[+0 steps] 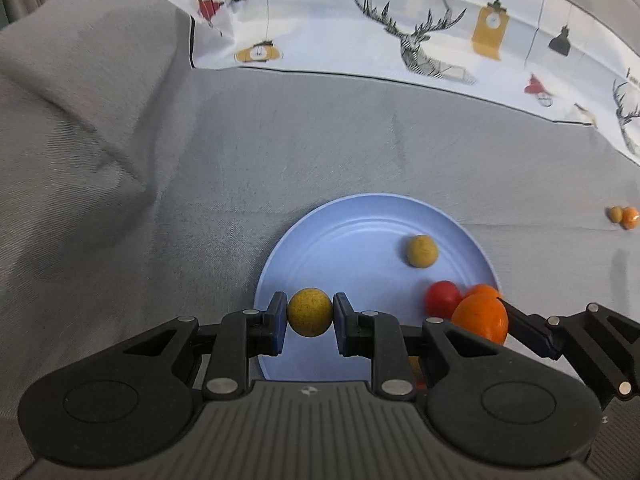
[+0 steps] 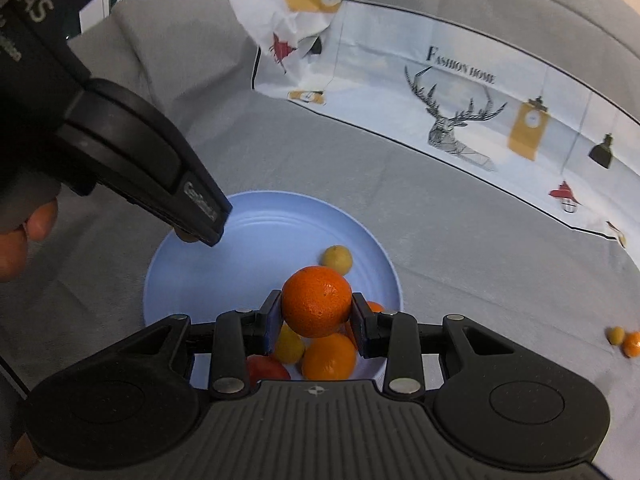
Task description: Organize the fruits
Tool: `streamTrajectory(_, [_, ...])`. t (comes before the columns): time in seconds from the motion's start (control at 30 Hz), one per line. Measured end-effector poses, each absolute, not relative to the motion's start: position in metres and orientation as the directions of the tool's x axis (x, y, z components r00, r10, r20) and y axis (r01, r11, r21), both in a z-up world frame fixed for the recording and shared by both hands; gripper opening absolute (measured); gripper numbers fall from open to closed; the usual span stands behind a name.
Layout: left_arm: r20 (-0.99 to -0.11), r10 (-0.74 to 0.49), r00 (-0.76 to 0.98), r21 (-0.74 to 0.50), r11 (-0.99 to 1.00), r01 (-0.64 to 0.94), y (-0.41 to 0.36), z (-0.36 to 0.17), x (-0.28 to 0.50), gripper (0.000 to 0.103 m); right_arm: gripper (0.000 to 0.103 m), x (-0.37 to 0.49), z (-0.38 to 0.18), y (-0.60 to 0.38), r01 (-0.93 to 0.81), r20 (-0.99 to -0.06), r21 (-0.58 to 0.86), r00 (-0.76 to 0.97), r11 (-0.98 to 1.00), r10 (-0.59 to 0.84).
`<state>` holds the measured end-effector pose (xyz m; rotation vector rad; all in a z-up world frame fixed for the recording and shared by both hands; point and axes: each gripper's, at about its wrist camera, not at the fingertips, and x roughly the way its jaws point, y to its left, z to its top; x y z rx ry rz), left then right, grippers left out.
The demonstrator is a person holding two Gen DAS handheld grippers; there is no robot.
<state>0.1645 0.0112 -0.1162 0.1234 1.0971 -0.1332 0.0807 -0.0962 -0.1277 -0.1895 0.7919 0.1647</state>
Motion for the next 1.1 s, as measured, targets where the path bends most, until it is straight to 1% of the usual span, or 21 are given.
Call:
streamTrajectory(0.07, [-0.896,-0.054,0.442,0.028,0.984,0.178,0.012,-0.12,0.17,0.028,0.037,0.088,-0.132,-0.092,-0.227,-0.721,-0.112,0.688,0.967,0.078])
streamTrajectory(0.1, [-0.897,-0.056,0.438,0.026,0.983,0.181,0.013,-0.121,0.172,0.041,0.038,0.091,-0.133,-0.09,-0.235,-0.723,-0.114,0.686,0.965,0.082])
streamTrajectory(0.13, [-0.896,-0.06,0.44,0.023,0.984,0.179,0.014,-0.12,0.173,0.07,0.038,0.093,-0.134,-0.09,-0.245,-0.726,-0.112,0.682,0.963,0.089])
streamTrajectory(0.17, [-0.89,-0.062,0.452,0.019,0.985,0.173,0.015,-0.117,0.172,0.085,0.038,0.094,-0.134,-0.089,-0.258,-0.732,-0.107,0.674,0.96,0.099])
streamTrajectory(0.2, [-0.877,-0.064,0.477,0.018,0.986,0.165,0.018,-0.112,0.167,0.099,0.048,0.095,-0.133,-0.088,-0.265,-0.736,-0.103,0.668,0.959,0.106])
streamTrajectory(0.23, [-0.855,-0.072,0.513,0.018,0.985,0.169,0.02,-0.104,0.16,0.102,0.065,0.094,-0.13,-0.088,-0.26,-0.733,-0.107,0.673,0.96,0.101])
streamTrajectory(0.27, [-0.846,-0.074,0.527,0.028,0.983,0.183,0.02,-0.099,0.153,0.102,0.073,0.09,-0.126,-0.088,-0.253,-0.727,-0.114,0.681,0.961,0.093])
streamTrajectory(0.3, [-0.844,-0.068,0.533,0.047,0.979,0.199,0.02,-0.094,0.144,0.102,0.083,0.084,-0.121,-0.089,-0.249,-0.719,-0.119,0.689,0.961,0.09])
streamTrajectory(0.33, [-0.844,-0.055,0.534,0.062,0.978,0.2,0.021,-0.09,0.136,0.102,0.087,0.077,-0.117,-0.089,-0.248,-0.717,-0.121,0.692,0.961,0.088])
streamTrajectory(0.43, [-0.853,-0.033,0.52,0.063,0.984,0.165,0.032,-0.08,0.102,0.103,0.095,0.047,-0.104,-0.092,-0.225,-0.735,-0.114,0.674,0.968,0.07])
streamTrajectory(0.57, [-0.872,0.005,0.49,0.065,0.992,0.104,0.049,-0.072,0.052,0.103,0.099,-0.003,-0.088,-0.093,-0.202,-0.754,-0.09,0.654,0.975,0.066])
streamTrajectory(0.67, [-0.873,0.02,0.487,0.066,0.995,0.077,0.059,-0.064,0.019,0.103,0.1,-0.036,-0.076,-0.09,-0.179,-0.747,-0.09,0.663,0.98,0.053])
streamTrajectory(0.77, [-0.849,0.049,0.526,0.096,0.993,0.064,0.061,-0.056,-0.01,0.103,0.1,-0.06,-0.064,-0.086,-0.162,-0.718,-0.1,0.695,0.982,0.042])
streamTrajectory(0.83, [-0.839,0.046,0.542,0.104,0.992,0.077,0.059,-0.051,-0.026,0.103,0.1,-0.074,-0.055,-0.084,-0.153,-0.693,-0.11,0.721,0.982,0.034])
streamTrajectory(0.97, [-0.822,0.024,0.569,0.095,0.991,0.095,0.055,-0.04,-0.05,0.103,0.102,-0.099,-0.04,-0.083,-0.139,-0.635,-0.134,0.772,0.981,0.022])
streamTrajectory(1.1, [-0.799,0.018,0.601,0.083,0.993,0.08,0.057,-0.028,-0.067,0.103,0.102,-0.124,-0.031,-0.082,-0.134,-0.592,-0.154,0.806,0.979,0.017])
